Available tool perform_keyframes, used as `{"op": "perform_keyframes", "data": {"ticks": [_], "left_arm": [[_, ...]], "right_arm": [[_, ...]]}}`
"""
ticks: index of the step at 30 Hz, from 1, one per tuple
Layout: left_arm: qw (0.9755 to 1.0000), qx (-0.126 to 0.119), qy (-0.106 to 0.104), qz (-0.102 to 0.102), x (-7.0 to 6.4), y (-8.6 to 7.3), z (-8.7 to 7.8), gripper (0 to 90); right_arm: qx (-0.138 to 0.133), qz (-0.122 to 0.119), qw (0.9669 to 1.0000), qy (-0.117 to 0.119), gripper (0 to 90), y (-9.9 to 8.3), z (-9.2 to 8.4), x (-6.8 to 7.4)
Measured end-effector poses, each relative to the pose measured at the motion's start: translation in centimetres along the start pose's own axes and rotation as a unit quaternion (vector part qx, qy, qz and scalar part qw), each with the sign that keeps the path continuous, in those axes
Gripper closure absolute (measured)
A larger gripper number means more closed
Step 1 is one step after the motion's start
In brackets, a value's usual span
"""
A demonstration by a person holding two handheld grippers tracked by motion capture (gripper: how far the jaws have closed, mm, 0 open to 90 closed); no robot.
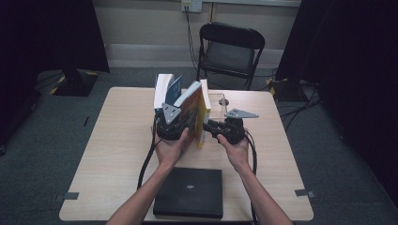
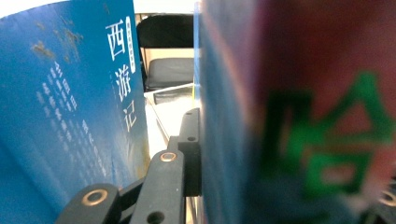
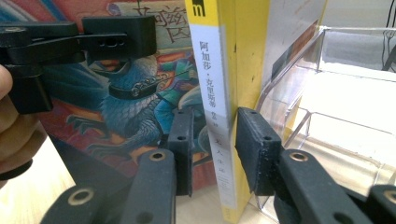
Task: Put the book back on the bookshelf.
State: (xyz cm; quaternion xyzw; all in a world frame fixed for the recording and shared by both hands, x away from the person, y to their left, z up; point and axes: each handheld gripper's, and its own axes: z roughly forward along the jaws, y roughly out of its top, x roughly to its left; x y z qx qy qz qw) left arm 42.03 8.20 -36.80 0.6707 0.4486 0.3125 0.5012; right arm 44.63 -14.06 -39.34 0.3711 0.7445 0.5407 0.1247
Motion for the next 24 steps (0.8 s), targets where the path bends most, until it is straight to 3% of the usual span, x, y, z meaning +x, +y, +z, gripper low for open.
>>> {"op": "perform_keyframes", "data": {"ticks": [7,13,16,19,24], "left_arm": [[0.9995,0.027,-0.016,0.009,0.4,0.2,-0.9,73.1],[0.9995,0.019,-0.023,0.001,0.7,0.0,-2.0,71.5],[0.9992,0.029,-0.024,0.014,0.8,0.0,-2.3,72.2],[0.9991,0.032,-0.028,0.0,1.0,-0.1,-2.7,71.0],[0.9984,0.044,-0.034,0.006,1.2,-0.1,-3.3,70.9]], "right_arm": [[0.003,-0.002,1.0,-0.001,64.5,-0.2,0.0,0.2],[0.011,-0.008,0.9999,0.003,61.6,-0.4,0.0,0.4],[0.014,-0.009,0.9999,0.001,60.5,-0.6,-0.2,0.5],[0.013,-0.01,0.9999,0.002,59.2,-0.8,-0.4,0.6],[0.015,-0.013,0.9998,0.004,57.3,-1.1,-0.8,0.8]]}}
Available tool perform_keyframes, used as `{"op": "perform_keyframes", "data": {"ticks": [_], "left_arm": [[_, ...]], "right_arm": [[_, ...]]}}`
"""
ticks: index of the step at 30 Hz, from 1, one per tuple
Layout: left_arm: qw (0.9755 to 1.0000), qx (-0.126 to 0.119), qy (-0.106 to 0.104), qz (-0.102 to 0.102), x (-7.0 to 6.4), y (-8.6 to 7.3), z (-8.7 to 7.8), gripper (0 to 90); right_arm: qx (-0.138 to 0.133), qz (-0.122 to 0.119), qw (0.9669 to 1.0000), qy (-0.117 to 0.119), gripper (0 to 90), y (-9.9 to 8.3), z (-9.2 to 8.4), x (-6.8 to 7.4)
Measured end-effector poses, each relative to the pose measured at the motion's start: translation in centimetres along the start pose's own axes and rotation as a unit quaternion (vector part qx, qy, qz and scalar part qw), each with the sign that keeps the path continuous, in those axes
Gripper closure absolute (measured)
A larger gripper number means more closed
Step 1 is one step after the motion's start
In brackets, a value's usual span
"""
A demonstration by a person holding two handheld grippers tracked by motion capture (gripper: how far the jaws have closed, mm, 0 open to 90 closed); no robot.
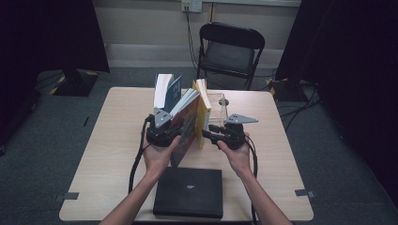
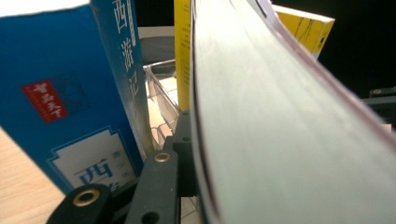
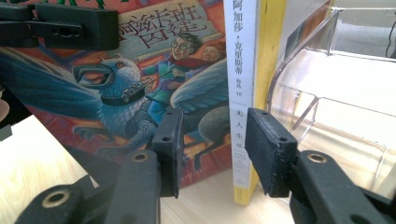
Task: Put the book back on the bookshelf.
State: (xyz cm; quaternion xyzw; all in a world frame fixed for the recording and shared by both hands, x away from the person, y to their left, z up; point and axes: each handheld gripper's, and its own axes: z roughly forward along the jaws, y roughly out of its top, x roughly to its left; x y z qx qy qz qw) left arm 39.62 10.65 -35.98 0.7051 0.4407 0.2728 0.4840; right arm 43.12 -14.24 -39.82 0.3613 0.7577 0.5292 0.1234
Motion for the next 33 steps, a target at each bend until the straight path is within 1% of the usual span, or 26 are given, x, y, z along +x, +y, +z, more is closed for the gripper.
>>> {"op": "perform_keyframes", "data": {"ticks": [3,4,7,8,9,10,11,14,16,20,22,23,24,25,26,27,29,30,32,33], "left_arm": [[1.0,0.002,-0.002,-0.003,0.2,0.0,-0.1,71.2],[1.0,0.001,-0.002,-0.007,0.2,0.0,-0.1,71.2],[0.9999,0.004,-0.008,-0.009,0.4,0.0,-0.3,70.2],[0.9999,0.005,-0.01,-0.008,0.4,0.0,-0.3,69.8],[0.9999,0.007,-0.012,-0.007,0.4,0.1,-0.3,69.6],[0.9998,0.005,-0.014,-0.011,0.5,0.1,-0.4,68.9],[0.9998,0.007,-0.018,-0.01,0.6,0.2,-0.5,68.3],[0.9996,0.008,-0.024,-0.014,0.7,0.4,-0.7,67.5],[0.9995,0.012,-0.026,-0.015,0.7,0.6,-0.8,67.4],[0.9991,0.021,-0.03,-0.023,0.7,1.0,-1.0,66.7],[0.9988,0.029,-0.034,-0.02,0.8,1.3,-1.2,66.4],[0.9987,0.041,-0.03,-0.009,0.7,1.5,-1.2,66.7],[0.9986,0.047,-0.023,0.001,0.6,1.7,-1.3,68.6],[0.9986,0.048,-0.024,0.004,0.6,1.9,-1.5,69.1],[0.9983,0.052,-0.027,0.004,0.6,2.1,-1.6,69.0],[0.9976,0.062,-0.031,0.004,0.7,2.3,-1.6,68.8],[0.9967,0.073,-0.032,0.007,0.6,2.5,-1.6,68.8],[0.9958,0.084,-0.034,0.011,0.6,2.7,-1.6,68.8],[0.9943,0.1,-0.036,0.008,0.7,3.1,-1.7,68.7],[0.9934,0.108,-0.038,0.01,0.9,3.3,-1.7,69.2]], "right_arm": [[0.001,-0.001,1.0,-0.001,56.5,-0.3,-0.3,0.0],[0.002,-0.003,1.0,-0.001,56.2,-0.4,-0.4,0.0],[0.004,-0.002,1.0,-0.002,55.9,-0.7,-0.6,-0.1],[0.005,-0.005,1.0,-0.003,55.8,-0.8,-0.7,-0.1],[0.006,-0.003,1.0,-0.004,55.6,-1.0,-0.8,-0.1],[0.006,-0.004,1.0,-0.004,55.4,-1.1,-0.9,-0.2],[0.007,-0.004,1.0,-0.005,55.3,-1.3,-1.0,-0.2],[0.008,-0.005,0.9999,-0.008,54.6,-1.8,-1.5,-0.2],[0.009,-0.007,0.9999,-0.01,54.0,-2.2,-2.0,-0.3],[0.016,-0.007,0.9997,-0.018,52.6,-3.4,-3.1,-0.5],[0.02,-0.004,0.9995,-0.022,52.3,-4.1,-3.7,-0.7],[0.022,-0.003,0.9995,-0.024,52.3,-4.5,-4.1,-0.8],[0.023,-0.001,0.9994,-0.025,52.3,-4.9,-4.4,-0.9],[0.026,-0.001,0.9993,-0.026,51.9,-5.3,-4.7,-0.9],[0.027,-0.002,0.9992,-0.028,51.3,-5.6,-5.0,-1.0],[0.03,-0.002,0.9991,-0.031,50.1,-6.0,-5.3,-1.1],[0.038,-0.004,0.9986,-0.037,47.8,-6.5,-5.7,-1.3],[0.043,-0.007,0.9982,-0.041,46.0,-6.8,-5.9,-1.4],[0.055,-0.012,0.9974,-0.045,45.1,-7.5,-6.2,-1.6],[0.061,-0.013,0.9969,-0.047,44.4,-7.9,-6.4,-1.8]]}}
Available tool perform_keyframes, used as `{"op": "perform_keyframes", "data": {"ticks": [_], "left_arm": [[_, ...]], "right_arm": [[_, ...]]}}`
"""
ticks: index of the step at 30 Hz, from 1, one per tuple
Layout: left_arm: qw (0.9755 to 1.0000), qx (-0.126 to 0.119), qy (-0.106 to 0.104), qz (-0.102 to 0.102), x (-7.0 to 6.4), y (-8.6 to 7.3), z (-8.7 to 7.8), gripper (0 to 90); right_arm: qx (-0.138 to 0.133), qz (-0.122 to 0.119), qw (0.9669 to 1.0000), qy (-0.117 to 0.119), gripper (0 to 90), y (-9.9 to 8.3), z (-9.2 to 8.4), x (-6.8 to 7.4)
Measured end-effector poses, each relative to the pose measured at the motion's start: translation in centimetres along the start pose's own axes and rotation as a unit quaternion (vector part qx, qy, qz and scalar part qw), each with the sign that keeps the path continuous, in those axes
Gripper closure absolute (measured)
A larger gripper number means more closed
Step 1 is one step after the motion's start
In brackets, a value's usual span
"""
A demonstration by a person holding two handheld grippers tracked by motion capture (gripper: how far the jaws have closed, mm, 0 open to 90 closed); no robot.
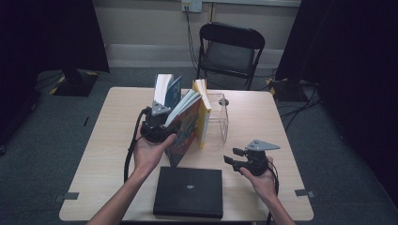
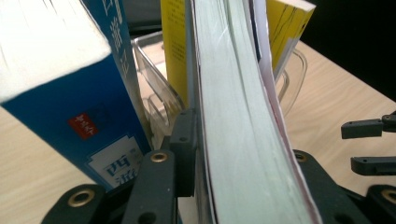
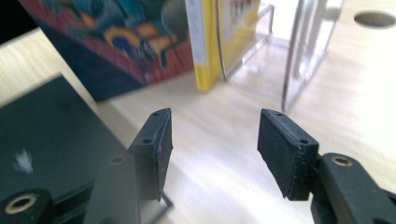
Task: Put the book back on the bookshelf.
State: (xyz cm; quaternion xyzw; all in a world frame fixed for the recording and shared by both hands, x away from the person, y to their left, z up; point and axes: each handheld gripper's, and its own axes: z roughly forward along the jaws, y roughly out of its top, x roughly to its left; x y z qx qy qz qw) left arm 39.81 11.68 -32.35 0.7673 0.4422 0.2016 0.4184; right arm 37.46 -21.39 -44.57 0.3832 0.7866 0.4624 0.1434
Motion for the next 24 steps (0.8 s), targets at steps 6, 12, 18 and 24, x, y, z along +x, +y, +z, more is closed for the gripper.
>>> {"op": "perform_keyframes", "data": {"ticks": [6,12,18,24], "left_arm": [[0.9991,0.042,-0.009,0.002,0.3,1.1,-0.2,69.1],[0.9973,0.072,-0.008,0.006,0.4,1.9,-0.2,68.3],[0.9949,0.1,-0.011,0.001,0.3,3.0,-0.2,67.9],[0.9906,0.134,-0.027,0.002,0.7,4.1,-0.1,66.8]], "right_arm": [[0.039,-0.008,0.9992,-0.008,42.0,-2.2,-0.5,-0.8],[0.069,-0.02,0.9974,-0.009,38.6,-4.0,-0.5,-1.3],[0.096,-0.034,0.9948,-0.009,37.9,-4.4,0.4,-1.2],[0.104,-0.047,0.9934,-0.014,38.1,-4.7,0.7,-1.3]]}}
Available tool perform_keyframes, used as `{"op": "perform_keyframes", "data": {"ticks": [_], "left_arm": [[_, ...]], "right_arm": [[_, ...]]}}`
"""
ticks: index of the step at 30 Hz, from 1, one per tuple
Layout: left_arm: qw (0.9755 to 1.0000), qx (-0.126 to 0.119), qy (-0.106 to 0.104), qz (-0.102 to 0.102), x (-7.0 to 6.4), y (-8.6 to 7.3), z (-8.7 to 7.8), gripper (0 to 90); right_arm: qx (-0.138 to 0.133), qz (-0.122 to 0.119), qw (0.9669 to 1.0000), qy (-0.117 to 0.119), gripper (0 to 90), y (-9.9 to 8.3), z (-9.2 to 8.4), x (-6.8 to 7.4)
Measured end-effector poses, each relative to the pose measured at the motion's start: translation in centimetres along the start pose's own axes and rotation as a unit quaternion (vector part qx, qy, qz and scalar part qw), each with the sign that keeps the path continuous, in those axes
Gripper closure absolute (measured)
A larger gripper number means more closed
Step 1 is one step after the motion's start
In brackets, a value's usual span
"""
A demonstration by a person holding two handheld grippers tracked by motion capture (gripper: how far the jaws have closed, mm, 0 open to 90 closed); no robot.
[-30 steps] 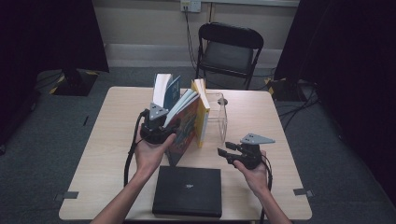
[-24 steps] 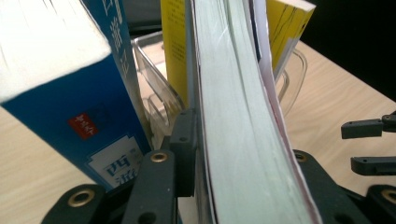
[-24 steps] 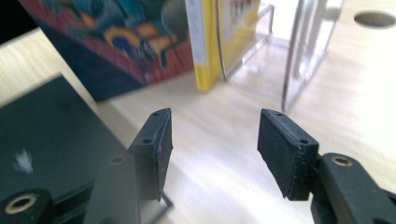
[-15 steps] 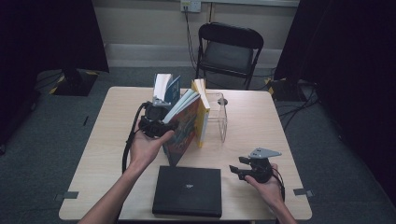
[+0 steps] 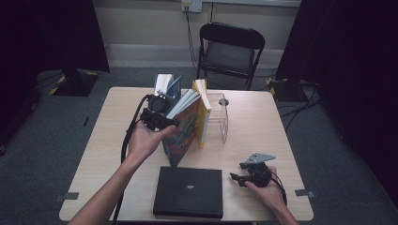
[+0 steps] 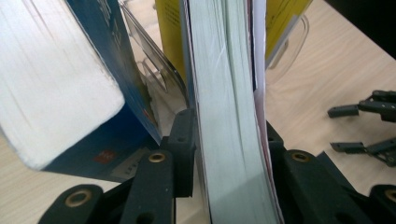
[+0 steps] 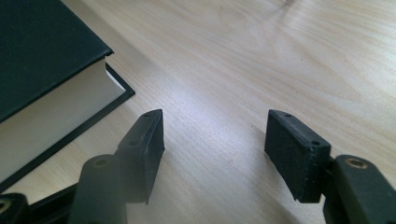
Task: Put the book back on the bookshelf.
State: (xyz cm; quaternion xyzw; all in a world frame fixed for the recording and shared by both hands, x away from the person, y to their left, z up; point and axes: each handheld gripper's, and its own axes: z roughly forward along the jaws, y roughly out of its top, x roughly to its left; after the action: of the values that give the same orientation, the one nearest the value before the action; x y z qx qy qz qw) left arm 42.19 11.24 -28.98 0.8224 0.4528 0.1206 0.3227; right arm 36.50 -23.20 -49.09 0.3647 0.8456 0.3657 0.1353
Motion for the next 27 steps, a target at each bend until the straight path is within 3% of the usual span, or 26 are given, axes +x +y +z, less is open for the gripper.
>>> {"op": "perform_keyframes", "data": {"ticks": [2,5,9,11,14,17,21,25,27], "left_arm": [[1.0,0.001,-0.001,-0.008,0.2,0.4,0.0,66.7],[0.9996,0.025,-0.006,-0.012,0.3,1.2,0.0,67.0],[0.9989,0.045,0.008,-0.013,0.2,2.0,0.1,69.3],[0.9971,0.075,0.009,-0.013,0.3,2.7,0.2,70.2],[0.995,0.099,0.013,-0.01,0.2,3.5,0.3,70.7],[0.9921,0.125,0.005,-0.013,0.3,4.2,0.5,70.2],[0.9868,0.161,0.002,-0.015,0.2,5.2,0.8,69.3],[0.9844,0.175,0.008,-0.019,-0.3,5.6,1.2,68.3],[0.9855,0.169,0.008,-0.013,-0.4,5.7,1.2,65.8]], "right_arm": [[0.001,-0.009,1.0,-0.002,38.0,0.0,0.1,0.0],[-0.001,-0.011,0.9999,-0.008,37.6,-0.1,0.1,-0.1],[-0.005,-0.013,0.9999,-0.01,35.6,-0.2,0.2,-0.1],[-0.007,-0.014,0.9998,-0.011,34.5,-0.3,0.3,-0.1],[-0.01,-0.014,0.9998,-0.012,34.2,-0.3,0.3,0.0],[-0.012,-0.015,0.9997,-0.013,33.5,-0.3,0.4,0.0],[-0.014,-0.016,0.9997,-0.011,33.4,-0.3,0.4,0.0],[-0.015,-0.016,0.9997,-0.012,33.4,-0.3,0.5,0.0],[-0.014,-0.016,0.9997,-0.011,33.5,-0.3,0.4,0.0]]}}
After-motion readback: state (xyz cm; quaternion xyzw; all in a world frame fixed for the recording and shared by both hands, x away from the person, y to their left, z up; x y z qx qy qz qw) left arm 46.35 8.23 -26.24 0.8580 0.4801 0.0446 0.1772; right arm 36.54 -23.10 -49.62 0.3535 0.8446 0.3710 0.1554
